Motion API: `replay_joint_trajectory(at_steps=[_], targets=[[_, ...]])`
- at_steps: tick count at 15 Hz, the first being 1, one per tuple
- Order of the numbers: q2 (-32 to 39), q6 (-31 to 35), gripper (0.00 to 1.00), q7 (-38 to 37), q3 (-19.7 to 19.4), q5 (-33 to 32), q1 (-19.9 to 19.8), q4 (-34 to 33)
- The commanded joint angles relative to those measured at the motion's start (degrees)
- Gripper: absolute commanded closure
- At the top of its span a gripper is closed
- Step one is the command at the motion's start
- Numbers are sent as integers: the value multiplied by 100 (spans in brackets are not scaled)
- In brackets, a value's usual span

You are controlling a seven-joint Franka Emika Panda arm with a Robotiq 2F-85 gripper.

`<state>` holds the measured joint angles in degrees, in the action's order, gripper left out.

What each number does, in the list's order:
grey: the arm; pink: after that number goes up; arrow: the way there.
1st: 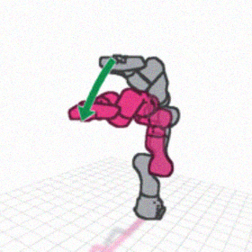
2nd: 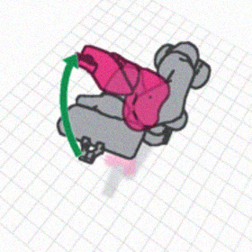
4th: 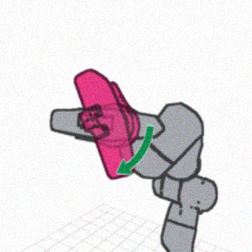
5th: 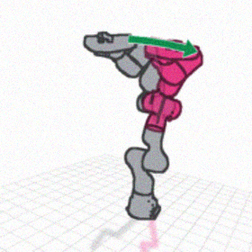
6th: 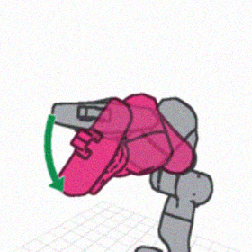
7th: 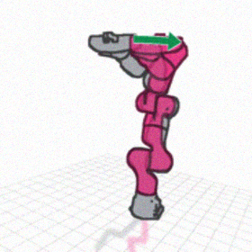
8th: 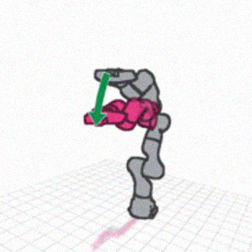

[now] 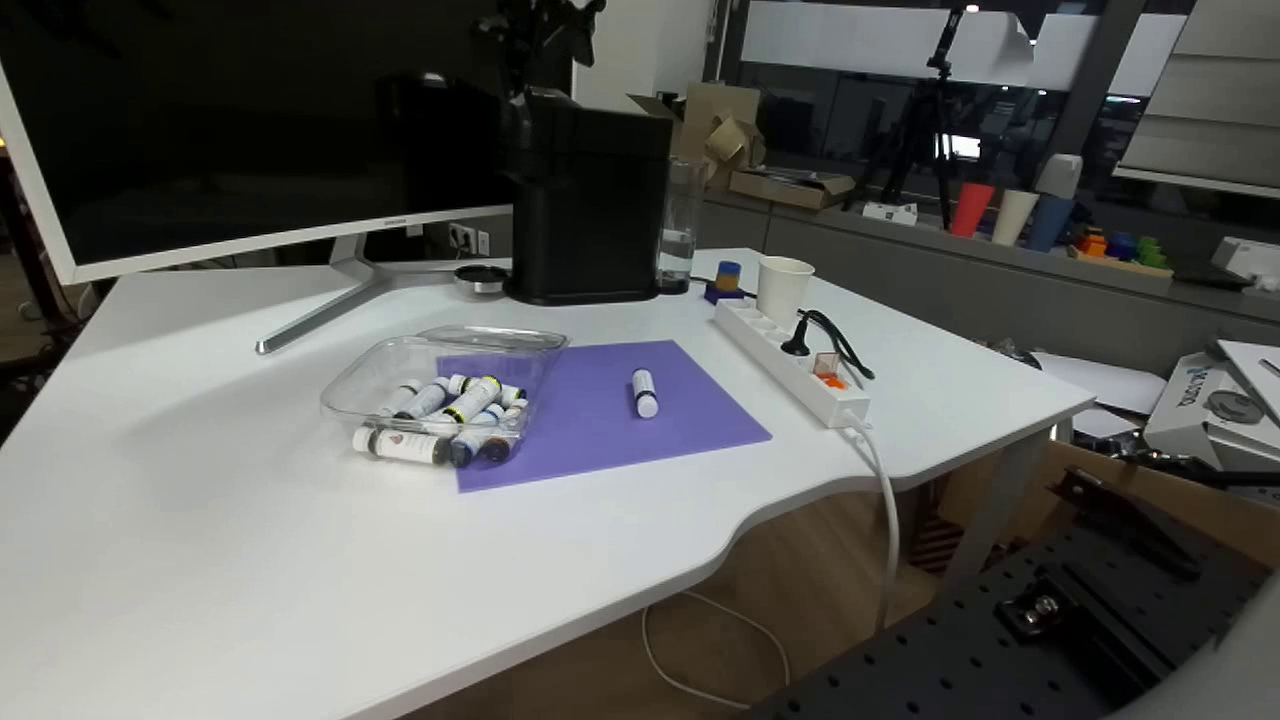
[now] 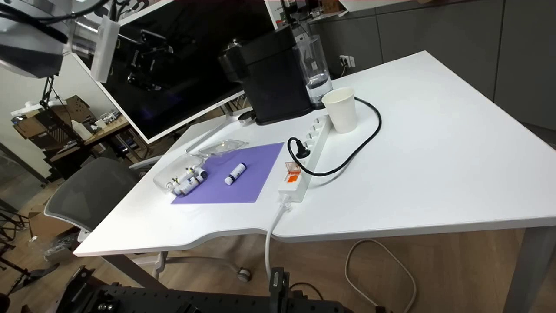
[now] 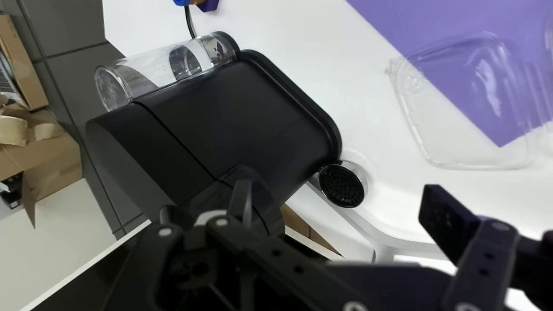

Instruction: Uncover the storage box

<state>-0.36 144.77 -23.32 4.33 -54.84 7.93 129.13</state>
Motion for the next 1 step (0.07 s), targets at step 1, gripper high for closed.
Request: replay_joint_trajectory(at_steps=[1], targets=[[-740, -328, 0, 972, 111, 1353, -20, 383]])
